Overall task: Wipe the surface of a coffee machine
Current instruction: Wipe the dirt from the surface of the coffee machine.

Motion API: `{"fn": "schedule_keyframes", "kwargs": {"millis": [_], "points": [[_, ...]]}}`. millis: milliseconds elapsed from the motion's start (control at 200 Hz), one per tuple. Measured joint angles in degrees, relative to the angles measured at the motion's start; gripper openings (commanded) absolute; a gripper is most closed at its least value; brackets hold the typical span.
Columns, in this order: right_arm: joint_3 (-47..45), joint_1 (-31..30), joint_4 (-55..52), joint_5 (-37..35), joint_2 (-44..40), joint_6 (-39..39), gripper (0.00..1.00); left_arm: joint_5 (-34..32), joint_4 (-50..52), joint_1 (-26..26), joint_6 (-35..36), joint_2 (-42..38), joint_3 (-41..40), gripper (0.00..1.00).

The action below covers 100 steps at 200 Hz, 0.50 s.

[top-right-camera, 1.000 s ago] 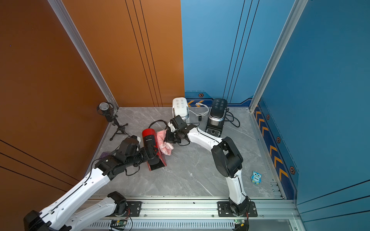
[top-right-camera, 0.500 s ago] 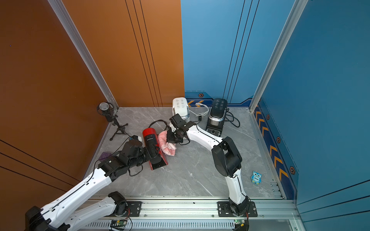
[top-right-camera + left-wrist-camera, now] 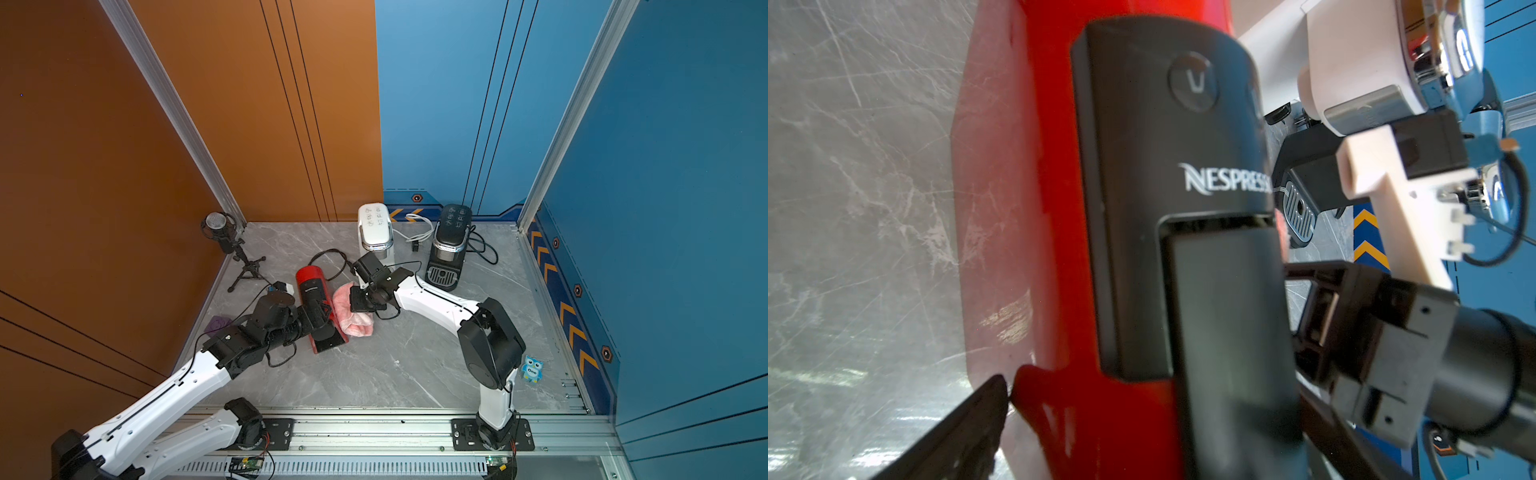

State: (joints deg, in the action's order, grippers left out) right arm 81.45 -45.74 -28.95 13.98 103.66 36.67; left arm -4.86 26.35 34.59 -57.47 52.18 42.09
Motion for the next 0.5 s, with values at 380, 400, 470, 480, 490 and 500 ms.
{"fn": "schedule_keyframes", "kwargs": {"millis": [380,400,470,480,490,500], "points": [[-9.4,0.3,-6.9,-13.1,-17.5,-5.8,0.00,-3.0,0.0,3.1,0.2,3.2,2.1,0.99],[-9.6,1.0,-7.3,-13.4,-18.0,-6.3,0.00,-3.2,0.0,3.3,0.3,3.4,2.3,0.99],[-10.0,3.5,-8.7,-14.6,-19.9,-8.0,0.00,-4.0,0.0,4.1,0.6,4.0,2.8,0.99],[-10.0,3.9,-8.9,-14.8,-20.1,-8.2,0.00,-4.1,-0.1,4.3,0.6,4.1,2.8,0.99],[-10.0,4.2,-9.1,-15.1,-20.3,-8.4,0.00,-4.2,-0.1,4.4,0.6,4.2,2.8,0.99],[-10.0,4.4,-9.2,-15.2,-20.5,-8.5,0.00,-4.3,-0.1,4.5,0.6,4.2,2.9,0.99]]}}
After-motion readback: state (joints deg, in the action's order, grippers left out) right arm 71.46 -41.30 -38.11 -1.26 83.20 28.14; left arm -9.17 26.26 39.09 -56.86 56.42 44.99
